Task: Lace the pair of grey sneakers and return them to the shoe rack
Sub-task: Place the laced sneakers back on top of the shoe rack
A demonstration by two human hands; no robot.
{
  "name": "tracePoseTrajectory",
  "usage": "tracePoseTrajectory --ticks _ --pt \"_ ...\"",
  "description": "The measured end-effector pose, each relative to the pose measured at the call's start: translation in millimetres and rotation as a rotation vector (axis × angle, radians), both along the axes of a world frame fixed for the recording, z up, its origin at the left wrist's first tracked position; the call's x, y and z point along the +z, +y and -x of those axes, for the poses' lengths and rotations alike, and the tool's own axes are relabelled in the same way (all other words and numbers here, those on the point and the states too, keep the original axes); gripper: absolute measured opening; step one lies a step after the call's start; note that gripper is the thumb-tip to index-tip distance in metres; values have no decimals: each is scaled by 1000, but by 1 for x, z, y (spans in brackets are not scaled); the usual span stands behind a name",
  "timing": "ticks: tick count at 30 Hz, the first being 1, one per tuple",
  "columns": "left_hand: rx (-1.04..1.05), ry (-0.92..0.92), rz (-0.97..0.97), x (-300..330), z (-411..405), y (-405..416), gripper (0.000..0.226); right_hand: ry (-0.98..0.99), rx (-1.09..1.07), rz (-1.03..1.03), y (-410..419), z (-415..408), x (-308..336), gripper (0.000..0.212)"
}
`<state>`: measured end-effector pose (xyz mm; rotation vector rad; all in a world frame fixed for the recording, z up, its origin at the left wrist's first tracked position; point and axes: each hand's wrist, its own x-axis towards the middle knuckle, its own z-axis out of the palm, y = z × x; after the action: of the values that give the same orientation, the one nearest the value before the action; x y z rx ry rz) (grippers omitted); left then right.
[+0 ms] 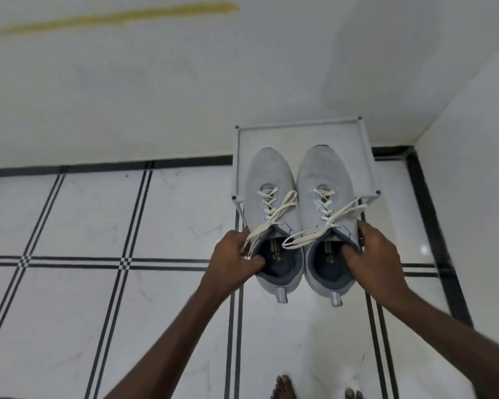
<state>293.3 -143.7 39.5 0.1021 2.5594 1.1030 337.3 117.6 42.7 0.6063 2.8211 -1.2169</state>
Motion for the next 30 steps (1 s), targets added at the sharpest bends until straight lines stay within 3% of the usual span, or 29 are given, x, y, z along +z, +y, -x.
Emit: tracePoseTrajectory --ticks 7,13,21,30 --pt "-43 96 6 77 73 22 24 45 -65 1 19 73 67 16" --pt "-17 108 12 77 152 58 22 46 -100 19 50 153 60 16" --pt "111 4 23 -30 251 107 29 -46 -53 46 92 268 -45 13" --pt "120 -76 109 -160 303 136 30 -185 -83 20 101 317 -174 19"
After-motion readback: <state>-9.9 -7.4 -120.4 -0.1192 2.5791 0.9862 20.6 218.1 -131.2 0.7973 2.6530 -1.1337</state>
